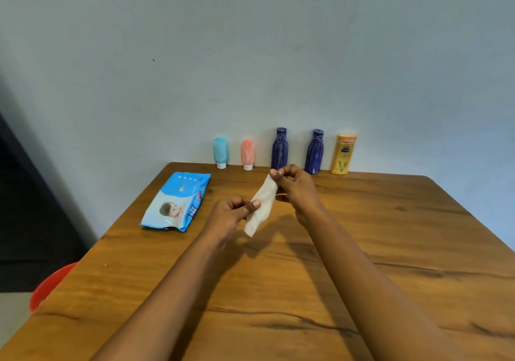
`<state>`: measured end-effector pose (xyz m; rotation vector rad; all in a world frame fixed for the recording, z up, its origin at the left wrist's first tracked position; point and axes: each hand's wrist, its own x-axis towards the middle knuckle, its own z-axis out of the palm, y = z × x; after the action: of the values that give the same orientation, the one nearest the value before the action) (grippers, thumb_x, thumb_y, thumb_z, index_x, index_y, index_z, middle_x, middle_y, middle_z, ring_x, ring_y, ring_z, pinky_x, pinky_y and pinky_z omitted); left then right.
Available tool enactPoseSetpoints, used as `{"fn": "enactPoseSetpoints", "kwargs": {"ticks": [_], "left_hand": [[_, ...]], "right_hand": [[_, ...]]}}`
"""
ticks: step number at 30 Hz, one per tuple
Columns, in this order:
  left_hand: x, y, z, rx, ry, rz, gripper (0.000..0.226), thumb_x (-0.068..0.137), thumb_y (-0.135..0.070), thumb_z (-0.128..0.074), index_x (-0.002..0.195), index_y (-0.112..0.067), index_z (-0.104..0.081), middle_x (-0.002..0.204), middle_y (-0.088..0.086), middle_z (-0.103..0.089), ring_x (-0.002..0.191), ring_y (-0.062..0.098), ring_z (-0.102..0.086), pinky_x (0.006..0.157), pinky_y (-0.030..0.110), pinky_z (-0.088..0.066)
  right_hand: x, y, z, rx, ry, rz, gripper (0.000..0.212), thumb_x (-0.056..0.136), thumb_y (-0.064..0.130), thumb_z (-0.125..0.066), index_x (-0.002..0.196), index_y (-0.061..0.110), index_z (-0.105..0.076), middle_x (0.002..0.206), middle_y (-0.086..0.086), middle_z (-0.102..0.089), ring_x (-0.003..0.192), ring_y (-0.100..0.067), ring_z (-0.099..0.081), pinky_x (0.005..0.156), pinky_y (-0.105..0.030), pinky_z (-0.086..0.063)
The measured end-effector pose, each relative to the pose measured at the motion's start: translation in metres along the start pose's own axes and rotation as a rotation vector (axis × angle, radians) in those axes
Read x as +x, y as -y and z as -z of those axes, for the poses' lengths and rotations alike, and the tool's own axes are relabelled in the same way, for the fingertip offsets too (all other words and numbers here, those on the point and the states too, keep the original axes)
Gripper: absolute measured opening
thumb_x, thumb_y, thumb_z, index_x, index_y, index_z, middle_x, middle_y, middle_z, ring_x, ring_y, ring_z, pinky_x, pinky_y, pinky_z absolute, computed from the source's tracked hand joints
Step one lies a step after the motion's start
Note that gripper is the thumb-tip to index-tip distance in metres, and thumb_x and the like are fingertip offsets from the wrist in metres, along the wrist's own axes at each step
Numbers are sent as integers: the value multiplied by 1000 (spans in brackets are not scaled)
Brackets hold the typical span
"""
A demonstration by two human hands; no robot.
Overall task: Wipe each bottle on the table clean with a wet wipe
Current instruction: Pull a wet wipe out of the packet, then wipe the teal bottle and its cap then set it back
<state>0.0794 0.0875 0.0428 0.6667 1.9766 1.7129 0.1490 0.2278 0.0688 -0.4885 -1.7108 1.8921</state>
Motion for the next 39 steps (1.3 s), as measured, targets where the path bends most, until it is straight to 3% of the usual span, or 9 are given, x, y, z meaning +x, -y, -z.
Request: {"fn": "enactPoseSetpoints", "kwargs": {"ticks": [3,6,9,13,18,22,26,32,39], "left_hand": [[-7,1,-9,-30,-4,29,7,83,-26,-67,82,-20,-71,85,-4,-68,80,11,-58,65,20,-45],[-11,3,-16,14,25,11,4,83,-24,-68,82,-22,-71,87,-3,-69,84,13,-58,68,24,-45],[-11,3,-19,37,76,2,8,85,-18,-66,89,-22,-71,92,-2,-71,90,15,-63,72,26,-49],[-1,5,-19,-49,39,48,13,84,-10,-65,93,-18,-71,99,2,-71,96,20,-66,81,33,-54],[22,17,-17,-10,-20,57,12,80,-8,-70,89,-15,-70,96,6,-72,87,19,-69,73,31,-56],[80,18,10,129,-198,65,14,85,-14,-66,97,-22,-68,98,-7,-67,87,9,-62,66,19,-50],[174,4,61,343,-425,-173,28,86,-11,-64,113,-16,-61,114,4,-64,97,17,-60,76,20,-44],[276,-8,90,780,-479,-59,56,83,-54,-61,122,-13,-56,119,7,-62,105,26,-58,82,34,-47],[306,-20,94,970,-470,-123,25,87,-39,-62,98,-17,-71,100,7,-69,88,25,-60,66,30,-40]], "right_hand": [[-15,-11,21,-75,-85,-45,17,85,21,-66,84,13,-51,74,-3,-60,63,-14,-56,60,-29,-48],[-28,-25,31,-506,-190,145,19,86,25,-65,99,16,-54,94,2,-58,83,-12,-55,70,-26,-44],[-38,-25,34,-663,18,242,33,85,34,-64,115,22,-54,117,6,-55,105,-8,-51,85,-29,-45],[-39,-23,38,-596,249,-34,46,75,35,-74,116,19,-58,107,5,-66,98,-7,-61,84,-25,-50],[-8,-43,34,-475,110,-57,12,82,18,-69,94,16,-67,89,-4,-70,82,-17,-65,77,-33,-51],[27,-50,26,-361,61,-84,6,85,17,-65,91,16,-65,89,-2,-67,84,-15,-63,73,-32,-51],[63,-70,13,-97,51,-165,8,89,8,-59,97,8,-57,95,-11,-65,89,-26,-65,68,-44,-58],[108,-90,4,-38,133,-37,10,89,5,-57,95,12,-55,88,-4,-66,73,-13,-69,55,-29,-56],[121,-106,5,4,178,-21,10,89,3,-57,96,10,-55,86,-6,-67,75,-11,-68,57,-29,-56]]}}
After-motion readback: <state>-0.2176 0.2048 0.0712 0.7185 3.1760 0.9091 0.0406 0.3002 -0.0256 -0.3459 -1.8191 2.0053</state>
